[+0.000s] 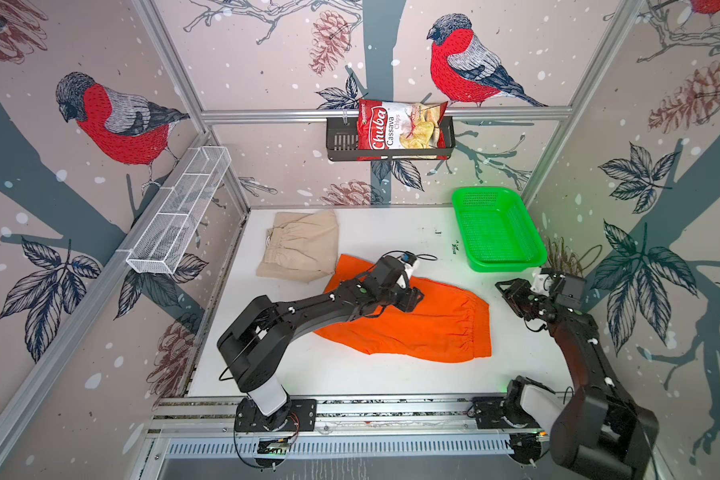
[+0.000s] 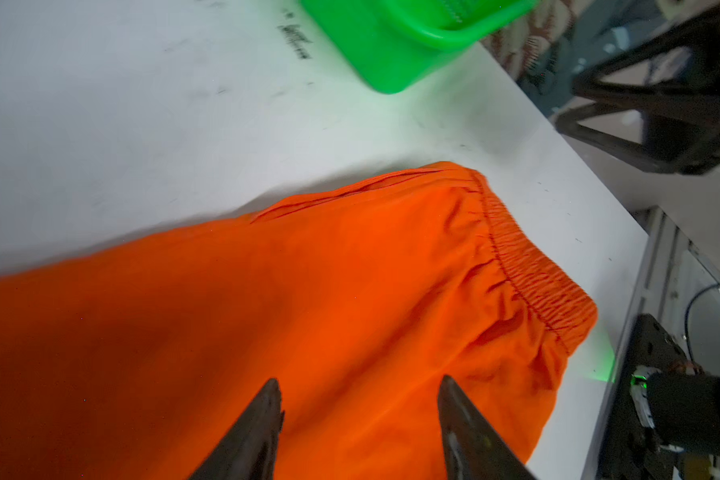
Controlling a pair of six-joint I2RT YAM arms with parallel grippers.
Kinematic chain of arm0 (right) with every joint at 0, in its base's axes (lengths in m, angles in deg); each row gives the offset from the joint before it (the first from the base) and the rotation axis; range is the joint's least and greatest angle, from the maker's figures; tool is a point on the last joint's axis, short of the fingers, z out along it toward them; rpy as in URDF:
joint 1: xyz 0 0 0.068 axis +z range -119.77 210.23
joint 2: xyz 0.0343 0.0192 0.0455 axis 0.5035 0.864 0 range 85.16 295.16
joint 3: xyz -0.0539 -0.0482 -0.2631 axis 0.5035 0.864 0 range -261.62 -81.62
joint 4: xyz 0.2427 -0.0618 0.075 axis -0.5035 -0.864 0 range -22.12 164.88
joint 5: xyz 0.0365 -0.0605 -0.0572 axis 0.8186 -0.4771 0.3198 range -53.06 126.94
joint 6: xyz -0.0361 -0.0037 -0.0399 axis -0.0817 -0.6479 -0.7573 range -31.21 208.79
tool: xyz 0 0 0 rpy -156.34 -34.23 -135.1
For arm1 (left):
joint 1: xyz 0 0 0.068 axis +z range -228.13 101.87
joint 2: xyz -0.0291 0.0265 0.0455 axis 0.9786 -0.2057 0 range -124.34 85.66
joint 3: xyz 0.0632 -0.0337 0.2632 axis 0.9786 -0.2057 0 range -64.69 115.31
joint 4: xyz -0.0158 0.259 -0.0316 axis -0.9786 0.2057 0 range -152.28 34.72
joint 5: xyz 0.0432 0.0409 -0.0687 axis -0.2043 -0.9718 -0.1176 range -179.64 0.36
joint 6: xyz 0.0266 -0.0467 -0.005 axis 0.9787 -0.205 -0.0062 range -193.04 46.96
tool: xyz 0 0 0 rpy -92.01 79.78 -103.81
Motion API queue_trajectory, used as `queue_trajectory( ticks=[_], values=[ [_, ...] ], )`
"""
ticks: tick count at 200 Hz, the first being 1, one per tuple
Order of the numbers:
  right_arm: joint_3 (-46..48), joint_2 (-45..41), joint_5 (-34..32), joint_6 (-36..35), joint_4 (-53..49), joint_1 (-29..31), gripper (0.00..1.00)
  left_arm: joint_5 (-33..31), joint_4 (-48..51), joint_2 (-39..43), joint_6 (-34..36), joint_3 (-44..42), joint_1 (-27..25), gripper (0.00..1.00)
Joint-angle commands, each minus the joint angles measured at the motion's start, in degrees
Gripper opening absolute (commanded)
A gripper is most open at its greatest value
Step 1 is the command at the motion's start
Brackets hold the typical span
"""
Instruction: Fold and stack the shorts
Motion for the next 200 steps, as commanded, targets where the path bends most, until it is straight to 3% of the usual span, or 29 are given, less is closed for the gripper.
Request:
queue_trajectory(
  ticks=[1, 50, 91, 118, 164, 181, 200],
  values=[
    [2.49, 0.9, 8.19, -0.52, 2.27, -5.73, 0.5, 2.59, -3.34, -4.9, 9.31, 5.15, -3.6, 0.61],
    [5.68, 2.41, 11.47, -3.18, 1.34, -14.7, 0.51, 10.04, -3.54, -16.18, 21.61, 15.02, -10.05, 0.64],
    [6.96, 3.34, 12.04, -3.65, 0.97, -17.07, 0.53, 14.45, 3.42, -23.58, 31.32, 22.64, -15.48, 0.7],
    [7.92, 3.51, 12.19, -3.16, 1.24, -17.07, 0.54, 9.78, 5.05, -26.83, 34.75, 24.23, -18.22, 0.72],
    [8.91, 2.68, 11.7, -2.94, 0.62, -16.97, 0.57, -0.05, 0.38, -28.18, 33.46, 21.37, -18.79, 0.75],
    [9.26, 2.58, 11.76, -2.85, 0.46, -16.71, 0.6, -2.18, -2.05, -28.15, 32.94, 19.52, -18.84, 0.68],
    [9.36, 2.09, 11.1, -2.85, -0.24, -15.69, 0.63, -4.51, -4.01, -28.02, 31.82, 18.11, -18.83, 0.48]
  ],
)
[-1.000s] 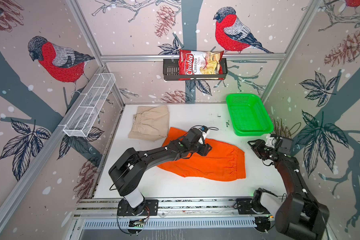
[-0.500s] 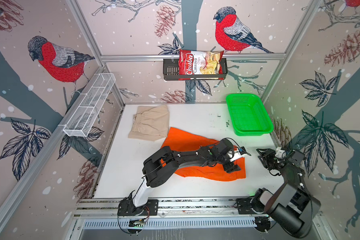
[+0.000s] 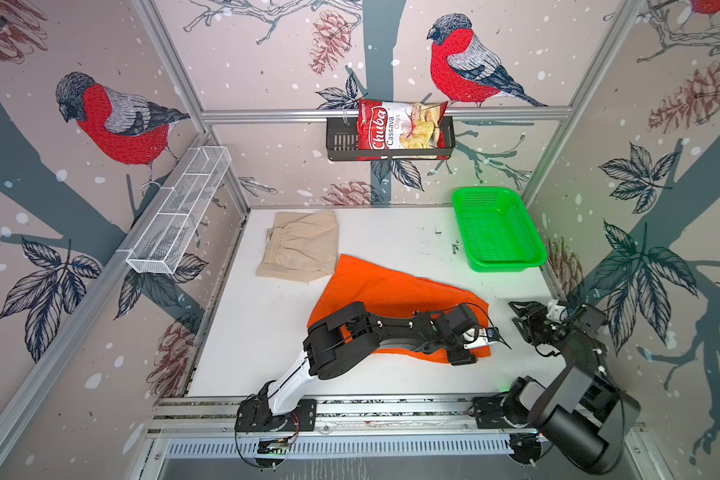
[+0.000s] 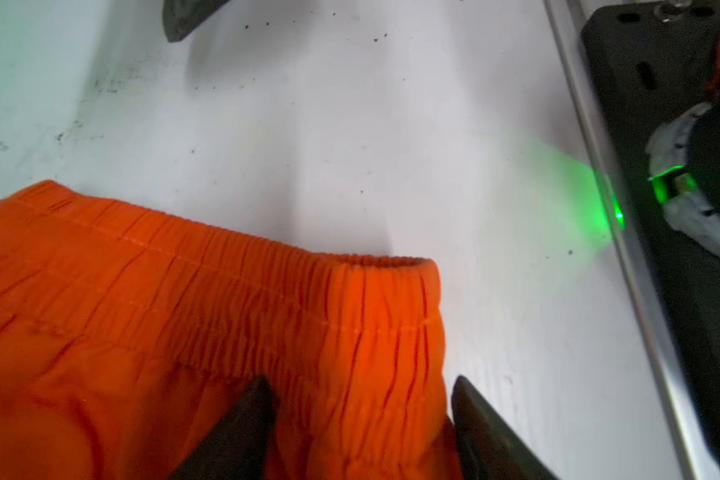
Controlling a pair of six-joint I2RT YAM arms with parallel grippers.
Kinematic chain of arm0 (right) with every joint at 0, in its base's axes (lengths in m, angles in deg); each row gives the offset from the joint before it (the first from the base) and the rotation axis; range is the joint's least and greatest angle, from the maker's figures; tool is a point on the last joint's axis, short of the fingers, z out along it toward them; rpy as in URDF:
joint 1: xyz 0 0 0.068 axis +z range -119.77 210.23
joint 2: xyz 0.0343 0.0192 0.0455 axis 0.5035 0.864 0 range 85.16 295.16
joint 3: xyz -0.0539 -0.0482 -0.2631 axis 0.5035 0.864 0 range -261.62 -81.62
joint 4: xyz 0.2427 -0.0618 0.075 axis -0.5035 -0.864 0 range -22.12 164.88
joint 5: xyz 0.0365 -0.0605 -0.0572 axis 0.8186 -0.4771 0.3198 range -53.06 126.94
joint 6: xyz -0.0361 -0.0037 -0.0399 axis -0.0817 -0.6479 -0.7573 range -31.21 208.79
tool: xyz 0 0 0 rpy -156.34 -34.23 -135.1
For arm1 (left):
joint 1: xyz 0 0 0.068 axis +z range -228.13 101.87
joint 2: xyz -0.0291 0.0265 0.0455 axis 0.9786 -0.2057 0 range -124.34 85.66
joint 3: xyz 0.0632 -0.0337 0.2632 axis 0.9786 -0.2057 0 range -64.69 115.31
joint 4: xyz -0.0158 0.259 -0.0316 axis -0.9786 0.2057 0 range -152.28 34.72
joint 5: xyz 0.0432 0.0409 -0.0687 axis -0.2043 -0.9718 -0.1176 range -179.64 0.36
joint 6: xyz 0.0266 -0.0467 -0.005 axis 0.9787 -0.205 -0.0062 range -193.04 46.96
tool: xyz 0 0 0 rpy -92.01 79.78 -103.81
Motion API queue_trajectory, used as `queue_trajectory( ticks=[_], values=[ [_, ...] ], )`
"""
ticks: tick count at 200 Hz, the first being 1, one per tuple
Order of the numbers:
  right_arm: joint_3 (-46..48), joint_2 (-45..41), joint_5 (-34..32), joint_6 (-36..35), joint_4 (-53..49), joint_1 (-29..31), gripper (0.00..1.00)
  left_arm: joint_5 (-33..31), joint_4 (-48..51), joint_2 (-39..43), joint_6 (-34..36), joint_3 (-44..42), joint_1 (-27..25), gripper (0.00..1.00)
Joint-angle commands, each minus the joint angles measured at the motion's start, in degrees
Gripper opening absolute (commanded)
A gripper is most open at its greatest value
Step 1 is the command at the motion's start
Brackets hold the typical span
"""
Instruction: Fold and stack the shorts
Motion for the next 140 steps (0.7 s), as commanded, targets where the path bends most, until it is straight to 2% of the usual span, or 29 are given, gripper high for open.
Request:
queue_trajectory(
  ticks=[1, 22, 49, 73, 92, 140],
  values=[
    [0.11, -0.68, -0.06, -0.08, -0.92, 1.04, 0.63, -4.88, -3.71, 0.15, -1.1, -1.51, 0.01, 0.47],
    [0.95, -2.03, 0.48, 1.64, -0.97, 3.03, 0.65, -6.64, -6.24, 1.48, -3.59, -3.07, 0.03, 0.25],
    [2.43, -2.76, 4.47, 4.92, -2.21, 4.76, 0.68, -5.83, -10.95, 5.39, -8.49, -5.86, 0.61, 0.14],
    [2.76, -2.85, 5.97, 6.32, -5.02, 7.85, 0.74, -3.65, -21.36, 9.33, -12.81, -12.69, 1.61, 0.1],
    [3.78, -3.52, 6.77, 9.24, -4.76, 11.43, 0.75, -3.35, -29.55, 11.08, -13.46, -17.67, 2.32, 0.09],
    [7.35, -5.67, 8.28, 21.13, 5.82, 16.98, 0.77, -3.66, -28.87, 10.53, -12.42, -17.94, 3.11, 0.08]
  ],
)
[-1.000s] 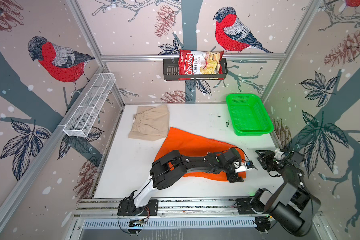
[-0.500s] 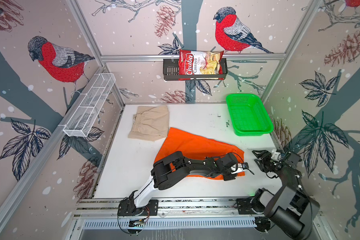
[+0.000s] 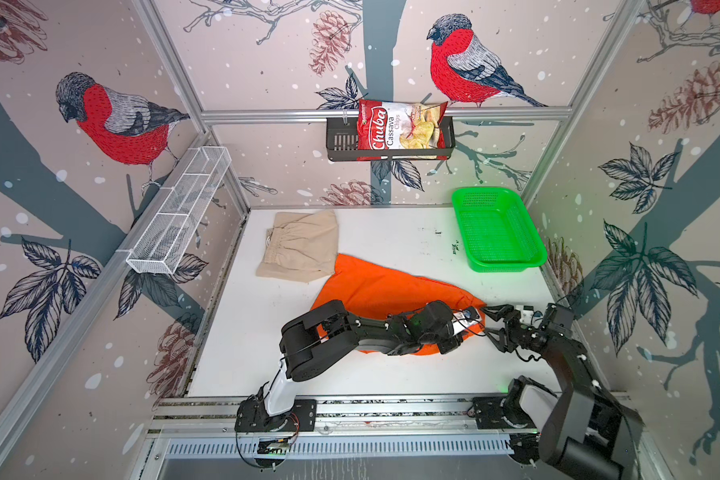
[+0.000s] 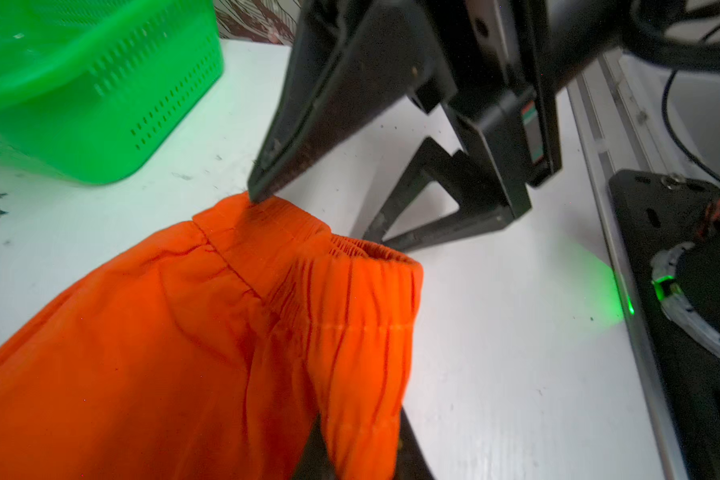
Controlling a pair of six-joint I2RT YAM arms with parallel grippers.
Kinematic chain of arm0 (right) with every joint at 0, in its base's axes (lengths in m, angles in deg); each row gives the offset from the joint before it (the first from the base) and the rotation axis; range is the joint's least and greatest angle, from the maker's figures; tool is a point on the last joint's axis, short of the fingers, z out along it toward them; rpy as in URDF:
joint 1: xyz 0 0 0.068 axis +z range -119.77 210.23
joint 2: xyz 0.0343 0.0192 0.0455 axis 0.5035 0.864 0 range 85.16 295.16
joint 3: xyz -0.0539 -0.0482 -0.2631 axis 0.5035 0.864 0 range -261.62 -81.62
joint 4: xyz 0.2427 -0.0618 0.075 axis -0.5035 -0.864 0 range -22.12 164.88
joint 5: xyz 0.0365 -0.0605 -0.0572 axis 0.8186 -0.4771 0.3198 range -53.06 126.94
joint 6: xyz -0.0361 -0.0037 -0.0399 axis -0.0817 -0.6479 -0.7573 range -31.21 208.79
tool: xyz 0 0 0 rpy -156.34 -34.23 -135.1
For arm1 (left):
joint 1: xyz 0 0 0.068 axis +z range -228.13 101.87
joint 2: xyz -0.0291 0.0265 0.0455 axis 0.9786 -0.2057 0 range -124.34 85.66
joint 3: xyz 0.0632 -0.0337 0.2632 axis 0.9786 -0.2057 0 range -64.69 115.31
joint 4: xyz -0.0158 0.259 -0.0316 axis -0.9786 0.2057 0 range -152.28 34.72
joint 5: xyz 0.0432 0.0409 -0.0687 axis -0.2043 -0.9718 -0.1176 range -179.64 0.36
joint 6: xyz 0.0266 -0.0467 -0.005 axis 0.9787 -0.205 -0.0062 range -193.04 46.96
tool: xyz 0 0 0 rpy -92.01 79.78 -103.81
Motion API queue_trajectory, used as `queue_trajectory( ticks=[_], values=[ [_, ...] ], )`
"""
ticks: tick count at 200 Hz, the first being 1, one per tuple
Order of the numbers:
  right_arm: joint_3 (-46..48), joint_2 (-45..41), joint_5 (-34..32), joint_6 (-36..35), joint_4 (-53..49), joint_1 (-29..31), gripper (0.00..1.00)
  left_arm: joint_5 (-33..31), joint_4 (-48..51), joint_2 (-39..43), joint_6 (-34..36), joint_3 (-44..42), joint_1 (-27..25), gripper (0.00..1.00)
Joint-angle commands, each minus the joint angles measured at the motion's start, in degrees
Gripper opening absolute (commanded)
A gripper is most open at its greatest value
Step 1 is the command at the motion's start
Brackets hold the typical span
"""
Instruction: Fold and stack the shorts
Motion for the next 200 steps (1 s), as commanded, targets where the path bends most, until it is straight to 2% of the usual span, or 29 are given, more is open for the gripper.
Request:
queue_trajectory(
  ticks=[1, 32, 43, 50, 60, 67, 76, 89, 113, 124, 130, 141, 162, 200],
  values=[
    [0.99, -0.29, 1.7, 7.3, 6.53, 2.19, 0.77, 0.22, -4.82, 0.08, -0.32, -0.11, 0.07, 0.08],
    [3.44, 0.75, 1.04, 10.48, 11.27, 5.5, 0.77, 1.12, -5.47, -0.12, -0.57, -0.11, 0.07, 0.08],
    [4.37, 1.16, 0.94, 11.85, 14.02, 6.08, 0.77, 2.07, -5.35, -0.12, -0.6, 0.22, 0.07, 0.12],
    [4.65, 1.61, 0.64, 12.05, 15.19, 6.32, 0.75, 2.47, -4.83, -0.07, -0.98, 0.48, 0.07, 0.19],
    [4.54, 2.53, -0.14, 11.22, 15.43, 6.6, 0.71, 2.68, -3.59, 0.38, -1.8, 0.69, 0.07, 0.39],
    [4.21, 3.29, -0.58, 10.02, 14.9, 6.69, 0.63, 2.81, -2.44, 0.92, -2.56, 0.9, 0.23, 0.52],
    [3.4, 4.29, -1.49, 7.78, 12.93, 6.74, 0.54, 3.01, -1.03, 2.3, -3.42, 0.51, 0.53, 0.6],
    [1.39, 4.98, -4.73, 3.5, 7.45, 7.03, 0.43, 2.87, 0.11, 5.41, -5.17, -1.13, 1.46, 0.66],
    [-1.01, 3.16, -8.28, 0.21, 1.9, 7.74, 0.22, 2.66, 0.29, 11.57, -8.3, -5.7, 4.43, 0.69],
    [-2.38, 1.65, -9.64, -0.51, -0.26, 8.0, 0.09, 0.03, 1.1, 14.34, -11.1, -7.6, 5.92, 0.69],
    [-3.3, 0.69, -10.58, -1.0, -1.62, 8.27, 0.05, -2.0, 2.39, 15.82, -13.16, -8.32, 6.75, 0.69],
    [-5.77, -0.71, -12.42, -2.22, -5.16, 8.98, 0.04, -4.42, 5.17, 18.38, -16.59, -10.22, 8.9, 0.68],
    [-12.8, -2.79, -17.74, -5.54, -13.61, 11.59, 0.04, -4.6, 9.59, 22.73, -23.6, -13.03, 14.18, 0.67],
    [-24.99, -4.93, -26.8, -8.27, -24.94, 17.13, 0.05, -0.94, 15.92, 27.63, -37.51, -18.69, 25.85, 0.62]
  ],
)
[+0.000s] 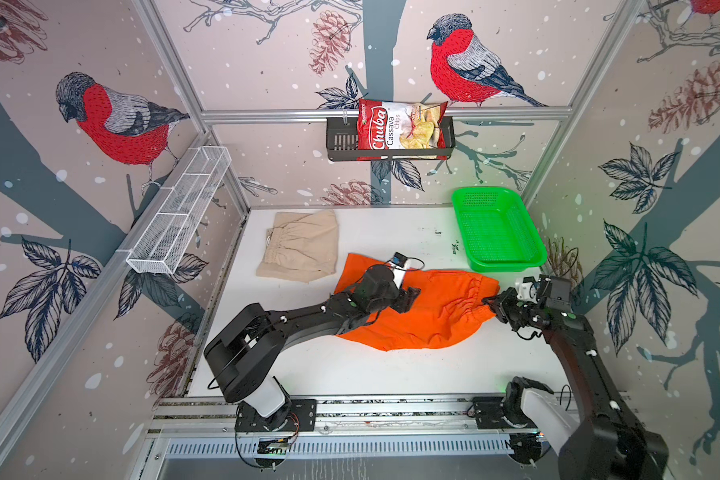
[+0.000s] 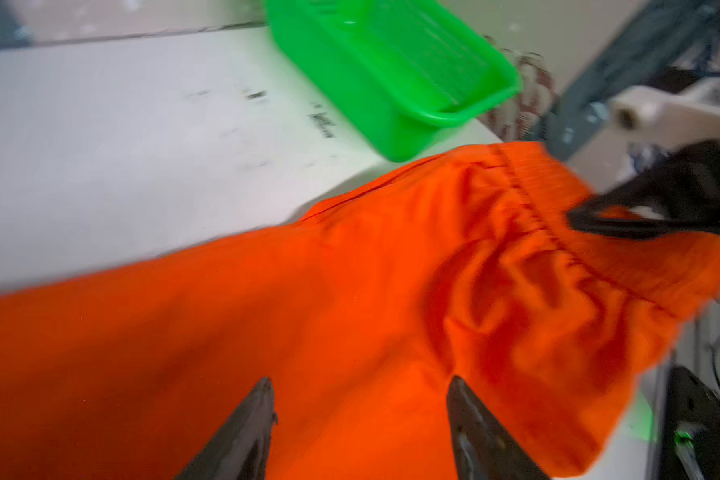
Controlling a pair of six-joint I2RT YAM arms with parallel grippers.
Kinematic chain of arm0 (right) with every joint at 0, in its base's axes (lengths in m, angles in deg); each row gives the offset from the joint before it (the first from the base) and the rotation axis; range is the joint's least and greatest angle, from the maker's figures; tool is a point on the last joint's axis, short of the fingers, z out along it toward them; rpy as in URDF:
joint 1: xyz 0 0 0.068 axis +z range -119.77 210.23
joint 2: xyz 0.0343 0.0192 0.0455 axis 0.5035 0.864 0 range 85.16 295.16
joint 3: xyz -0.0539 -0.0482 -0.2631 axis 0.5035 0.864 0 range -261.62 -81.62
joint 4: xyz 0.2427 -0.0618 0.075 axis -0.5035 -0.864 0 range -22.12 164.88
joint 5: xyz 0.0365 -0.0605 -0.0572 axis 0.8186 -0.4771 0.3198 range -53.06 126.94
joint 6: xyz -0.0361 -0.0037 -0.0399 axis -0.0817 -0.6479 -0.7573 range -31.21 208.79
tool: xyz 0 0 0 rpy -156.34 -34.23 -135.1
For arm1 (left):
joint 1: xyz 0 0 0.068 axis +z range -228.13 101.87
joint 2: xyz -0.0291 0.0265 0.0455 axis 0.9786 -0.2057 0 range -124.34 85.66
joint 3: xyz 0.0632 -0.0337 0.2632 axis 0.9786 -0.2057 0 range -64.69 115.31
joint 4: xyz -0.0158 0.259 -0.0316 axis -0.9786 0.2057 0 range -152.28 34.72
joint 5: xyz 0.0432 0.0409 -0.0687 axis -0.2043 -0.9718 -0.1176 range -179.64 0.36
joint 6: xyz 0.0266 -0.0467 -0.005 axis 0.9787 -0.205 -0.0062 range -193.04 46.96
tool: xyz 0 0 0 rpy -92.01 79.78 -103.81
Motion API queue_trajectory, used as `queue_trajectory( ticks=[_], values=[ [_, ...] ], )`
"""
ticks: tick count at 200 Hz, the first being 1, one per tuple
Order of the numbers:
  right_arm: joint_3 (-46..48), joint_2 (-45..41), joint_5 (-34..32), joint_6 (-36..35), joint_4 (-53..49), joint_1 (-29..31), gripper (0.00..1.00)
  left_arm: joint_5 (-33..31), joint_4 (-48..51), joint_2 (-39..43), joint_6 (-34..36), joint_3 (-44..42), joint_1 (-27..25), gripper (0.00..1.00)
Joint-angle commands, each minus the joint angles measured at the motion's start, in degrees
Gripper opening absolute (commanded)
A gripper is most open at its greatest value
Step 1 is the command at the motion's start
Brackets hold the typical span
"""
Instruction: Fold and stack the shorts
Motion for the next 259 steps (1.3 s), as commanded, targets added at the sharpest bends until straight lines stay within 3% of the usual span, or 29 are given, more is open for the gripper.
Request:
queue_trajectory(
  ticks=[1, 41, 117, 174, 259],
  values=[
    [-5.47, -0.74, -7.76, -3.32, -9.66, 2.39, 0.05, 2.39, 6.42, 1.94, -11.67, -2.32, 5.31, 0.62],
    [-18.57, 2.45, -15.76, -2.81, -15.43, 9.01, 0.05, 4.85, 11.55, 2.17, -13.5, -5.4, 11.91, 0.59],
    [-38.7, 18.26, -32.01, 0.35, -18.4, 30.28, 0.06, 5.28, 7.12, -1.07, -15.45, -10.82, 14.22, 0.47],
    [-45.92, 29.0, -33.23, 2.94, -14.98, 42.16, 0.06, 5.76, 4.17, -4.07, -15.67, -12.72, 14.31, 0.3],
    [-48.96, 48.0, -30.7, 6.16, -2.71, 53.88, 0.11, 6.47, 3.89, -4.13, -16.35, -12.11, 14.29, 0.29]
  ],
)
